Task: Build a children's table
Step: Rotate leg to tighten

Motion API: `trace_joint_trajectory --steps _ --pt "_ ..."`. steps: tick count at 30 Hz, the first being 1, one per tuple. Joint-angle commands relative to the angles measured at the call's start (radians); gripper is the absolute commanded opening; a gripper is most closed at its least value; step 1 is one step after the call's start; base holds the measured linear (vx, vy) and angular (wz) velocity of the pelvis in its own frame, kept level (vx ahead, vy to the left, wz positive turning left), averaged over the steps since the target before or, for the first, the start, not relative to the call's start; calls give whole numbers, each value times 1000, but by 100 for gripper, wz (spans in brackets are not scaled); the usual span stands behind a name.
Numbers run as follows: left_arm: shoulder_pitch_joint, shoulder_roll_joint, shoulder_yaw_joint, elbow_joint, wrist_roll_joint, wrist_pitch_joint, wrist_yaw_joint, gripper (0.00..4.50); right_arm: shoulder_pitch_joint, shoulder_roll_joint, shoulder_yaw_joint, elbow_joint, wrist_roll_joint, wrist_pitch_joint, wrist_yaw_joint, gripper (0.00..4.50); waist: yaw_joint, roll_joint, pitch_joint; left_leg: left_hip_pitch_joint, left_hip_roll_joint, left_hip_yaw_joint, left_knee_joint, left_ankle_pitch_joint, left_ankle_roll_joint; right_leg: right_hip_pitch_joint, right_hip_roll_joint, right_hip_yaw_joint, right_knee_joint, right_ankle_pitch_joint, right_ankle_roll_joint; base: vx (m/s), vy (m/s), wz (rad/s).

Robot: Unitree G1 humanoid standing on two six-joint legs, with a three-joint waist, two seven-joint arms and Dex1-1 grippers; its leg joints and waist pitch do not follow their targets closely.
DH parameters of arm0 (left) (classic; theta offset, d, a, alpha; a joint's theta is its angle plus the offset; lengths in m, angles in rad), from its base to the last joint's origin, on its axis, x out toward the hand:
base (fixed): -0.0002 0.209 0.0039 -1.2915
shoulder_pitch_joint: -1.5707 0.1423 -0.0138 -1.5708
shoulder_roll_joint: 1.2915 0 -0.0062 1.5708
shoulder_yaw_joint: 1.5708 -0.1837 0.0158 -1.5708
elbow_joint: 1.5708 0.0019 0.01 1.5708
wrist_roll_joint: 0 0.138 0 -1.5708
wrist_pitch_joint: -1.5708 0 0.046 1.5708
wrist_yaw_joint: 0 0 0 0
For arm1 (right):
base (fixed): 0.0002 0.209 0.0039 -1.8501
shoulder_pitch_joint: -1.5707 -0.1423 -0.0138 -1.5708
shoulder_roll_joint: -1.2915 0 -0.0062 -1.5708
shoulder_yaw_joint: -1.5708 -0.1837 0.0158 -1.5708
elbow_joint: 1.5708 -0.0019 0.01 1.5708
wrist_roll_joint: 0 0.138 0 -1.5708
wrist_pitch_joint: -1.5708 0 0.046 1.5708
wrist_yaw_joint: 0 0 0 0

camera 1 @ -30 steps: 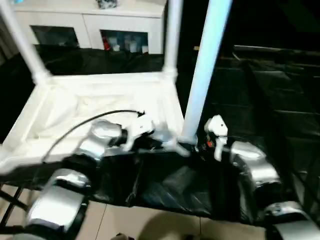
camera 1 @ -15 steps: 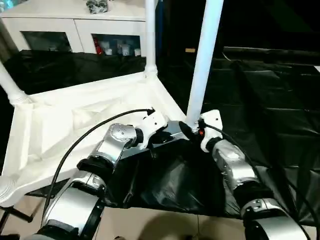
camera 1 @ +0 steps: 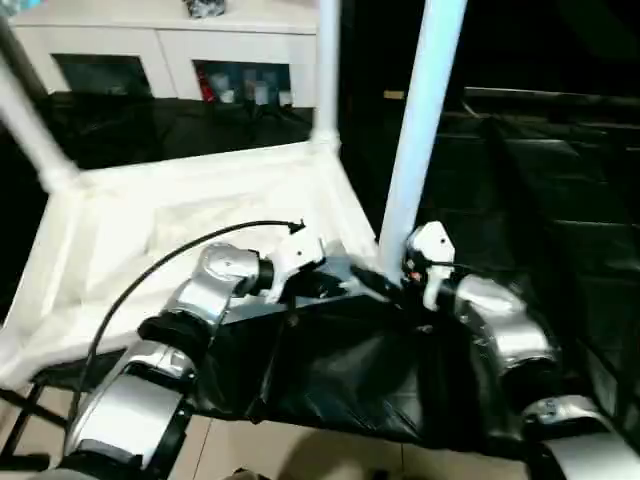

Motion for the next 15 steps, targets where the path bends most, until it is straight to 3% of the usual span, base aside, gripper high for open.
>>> trace_joint_trajectory --steps 1,2,3,9,15 --pt "9 20 -22 -21 -7 -24 -81 0 1 -22 20 -18 9 16 83 384 2 -5 -74 13 24 -6 -62 -275 85 53 -44 31 -57 -221 -278 0 0 0" --pt "9 22 -22 -21 -8 -24 -86 0 0 -24 21 -18 9 16 88 368 1 -14 -73 14 25 -5 -63 -283 82 52 -43 31 -60 -239 -275 0 0 0" --pt "10 34 -27 -23 -9 -27 -113 0 -5 -32 26 -13 7 16 111 358 3 -8 -72 16 27 -7 -65 -298 71 50 -45 32 -60 -269 -269 0 0 0" --pt "15 69 -45 -32 -16 -27 -195 0 -16 -54 62 -14 -1 25 193 308 2 -10 -68 20 28 -8 -69 -343 44 43 -46 35 -66 -337 -249 0 0 0" --pt "7 78 -50 -27 -20 -31 -232 0 -21 -42 74 -20 2 33 230 272 3 -10 -73 17 27 -7 -66 -294 54 47 -46 36 -58 -275 -261 0 0 0"
